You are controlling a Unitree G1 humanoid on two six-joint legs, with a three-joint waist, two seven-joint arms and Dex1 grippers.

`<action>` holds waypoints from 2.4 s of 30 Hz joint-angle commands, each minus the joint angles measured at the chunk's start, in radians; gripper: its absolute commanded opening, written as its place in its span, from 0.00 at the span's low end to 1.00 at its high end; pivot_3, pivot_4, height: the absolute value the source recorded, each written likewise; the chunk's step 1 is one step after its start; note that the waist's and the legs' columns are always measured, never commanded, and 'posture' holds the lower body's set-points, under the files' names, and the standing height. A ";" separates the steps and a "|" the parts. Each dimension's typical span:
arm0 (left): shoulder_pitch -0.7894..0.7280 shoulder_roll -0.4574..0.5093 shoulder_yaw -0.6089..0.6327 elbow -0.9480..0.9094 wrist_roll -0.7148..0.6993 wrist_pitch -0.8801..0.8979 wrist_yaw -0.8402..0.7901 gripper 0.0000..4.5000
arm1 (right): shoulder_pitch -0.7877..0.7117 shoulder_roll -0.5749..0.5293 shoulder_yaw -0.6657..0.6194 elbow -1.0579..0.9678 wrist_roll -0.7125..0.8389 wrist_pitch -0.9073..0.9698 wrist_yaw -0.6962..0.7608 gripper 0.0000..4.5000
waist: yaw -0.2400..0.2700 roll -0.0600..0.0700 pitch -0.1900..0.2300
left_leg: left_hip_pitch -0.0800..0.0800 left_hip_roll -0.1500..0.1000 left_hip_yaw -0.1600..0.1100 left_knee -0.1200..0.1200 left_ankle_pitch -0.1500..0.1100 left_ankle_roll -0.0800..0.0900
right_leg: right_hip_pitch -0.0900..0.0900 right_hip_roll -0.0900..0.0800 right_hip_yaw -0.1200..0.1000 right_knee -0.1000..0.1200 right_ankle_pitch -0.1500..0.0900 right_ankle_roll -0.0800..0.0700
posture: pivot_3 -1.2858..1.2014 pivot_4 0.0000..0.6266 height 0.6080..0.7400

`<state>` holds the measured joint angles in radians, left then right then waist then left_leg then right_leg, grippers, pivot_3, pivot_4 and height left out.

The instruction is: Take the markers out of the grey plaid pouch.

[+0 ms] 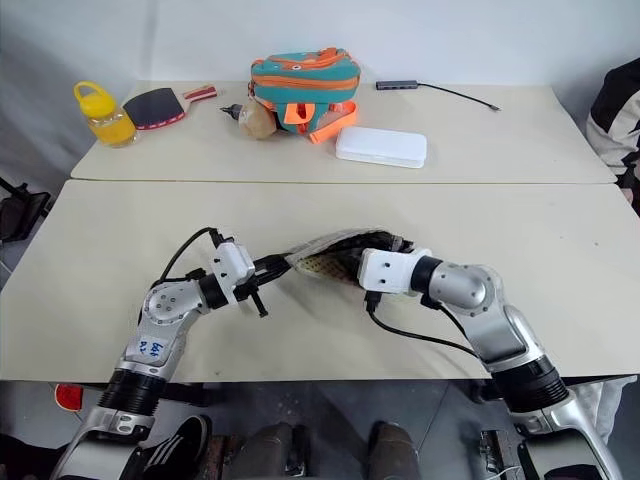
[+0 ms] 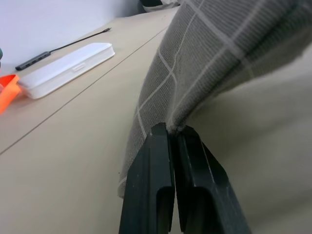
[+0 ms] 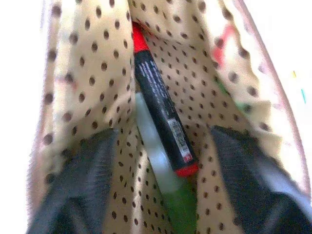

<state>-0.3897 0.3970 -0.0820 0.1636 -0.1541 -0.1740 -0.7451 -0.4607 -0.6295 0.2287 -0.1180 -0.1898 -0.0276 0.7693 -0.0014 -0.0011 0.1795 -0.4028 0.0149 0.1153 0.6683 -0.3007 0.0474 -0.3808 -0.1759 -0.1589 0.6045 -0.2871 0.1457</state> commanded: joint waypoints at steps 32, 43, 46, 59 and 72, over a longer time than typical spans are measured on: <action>0.041 -0.117 0.031 -0.217 -0.390 0.709 -0.091 0.00 | -0.346 -0.138 0.176 0.086 0.018 0.325 0.503 0.64 | 0.001 0.000 0.000 | 0.000 0.001 -0.001 0.002 0.000 0.000 | 0.002 0.001 0.000 -0.002 0.000 0.000 | 0.52 0.24 1.00; 0.044 -0.119 0.040 -0.217 -0.380 0.699 -0.085 0.00 | -0.315 -0.139 0.158 0.083 0.005 0.284 0.471 0.14 | -0.001 0.000 0.000 | 0.000 0.001 -0.001 0.002 0.000 0.000 | 0.002 0.001 0.000 -0.002 0.000 0.000 | 0.52 0.24 1.00; 0.043 -0.120 0.044 -0.214 -0.378 0.694 -0.084 0.00 | -0.318 -0.151 0.143 0.062 0.012 0.290 0.477 0.13 | -0.001 0.000 0.000 | 0.000 0.001 -0.001 0.002 0.000 -0.001 | 0.002 0.001 0.000 -0.002 0.000 0.000 | 0.52 0.24 1.00; 0.029 -0.124 0.057 -0.180 -0.331 0.604 -0.048 0.00 | -0.295 -0.175 0.024 -0.053 0.128 0.353 0.480 0.13 | 0.001 0.000 0.000 | 0.000 0.001 -0.002 0.002 0.000 -0.001 | 0.003 0.001 0.000 -0.003 0.000 0.000 | 0.52 0.24 1.00; 0.010 -0.109 0.093 -0.127 -0.297 0.519 -0.033 0.00 | -0.263 -0.171 -0.105 -0.096 0.298 0.442 0.460 0.13 | 0.001 0.000 0.000 | 0.000 0.001 -0.001 0.001 0.000 -0.001 | 0.003 0.001 -0.001 -0.004 0.000 0.000 | 0.52 0.24 1.00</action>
<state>-0.3575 0.2821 -0.0137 0.0335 -0.4590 0.3790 -0.7823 -0.7141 -0.8117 0.1889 -0.1424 0.0364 0.3848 1.2400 -0.0008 -0.0013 0.1797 -0.4031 0.0158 0.1138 0.6697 -0.3006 0.0469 -0.3782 -0.1747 -0.1595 0.6007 -0.2871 0.1456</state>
